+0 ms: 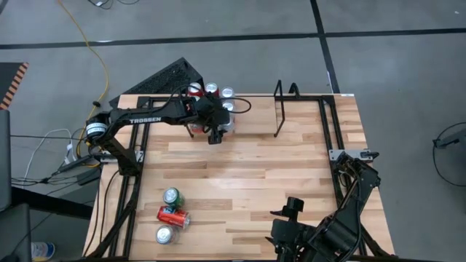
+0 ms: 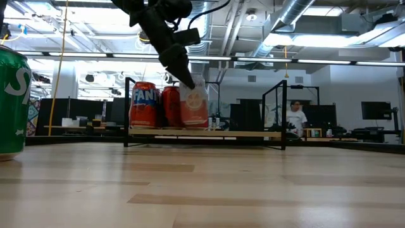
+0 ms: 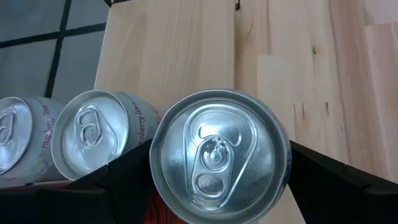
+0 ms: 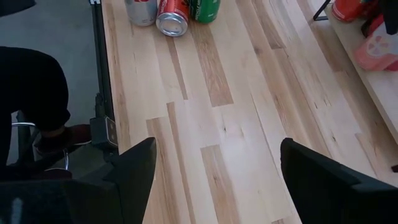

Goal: Place canned beverage on shelf
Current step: Put the orange white soda can on the shelf and align with the pink white soda cans

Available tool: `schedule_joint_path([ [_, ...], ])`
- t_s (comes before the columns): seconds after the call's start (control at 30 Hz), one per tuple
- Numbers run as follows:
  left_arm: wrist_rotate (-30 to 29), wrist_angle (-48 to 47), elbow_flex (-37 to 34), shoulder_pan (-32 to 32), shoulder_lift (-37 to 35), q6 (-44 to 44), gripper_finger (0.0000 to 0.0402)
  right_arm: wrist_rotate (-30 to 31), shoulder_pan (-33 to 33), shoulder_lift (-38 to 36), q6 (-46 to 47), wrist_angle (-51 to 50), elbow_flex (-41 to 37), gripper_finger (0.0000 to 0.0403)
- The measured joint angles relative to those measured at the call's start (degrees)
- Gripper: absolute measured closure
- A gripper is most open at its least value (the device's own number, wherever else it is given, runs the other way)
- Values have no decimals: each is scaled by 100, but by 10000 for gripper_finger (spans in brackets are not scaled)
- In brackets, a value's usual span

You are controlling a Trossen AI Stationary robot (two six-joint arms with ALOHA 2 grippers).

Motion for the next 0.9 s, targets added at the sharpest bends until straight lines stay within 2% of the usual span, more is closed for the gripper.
schedule_joint_path([
  [0.9, 66, 127, 0, 129, 0, 22, 101, 0, 0, 0, 2, 0, 2, 88],
])
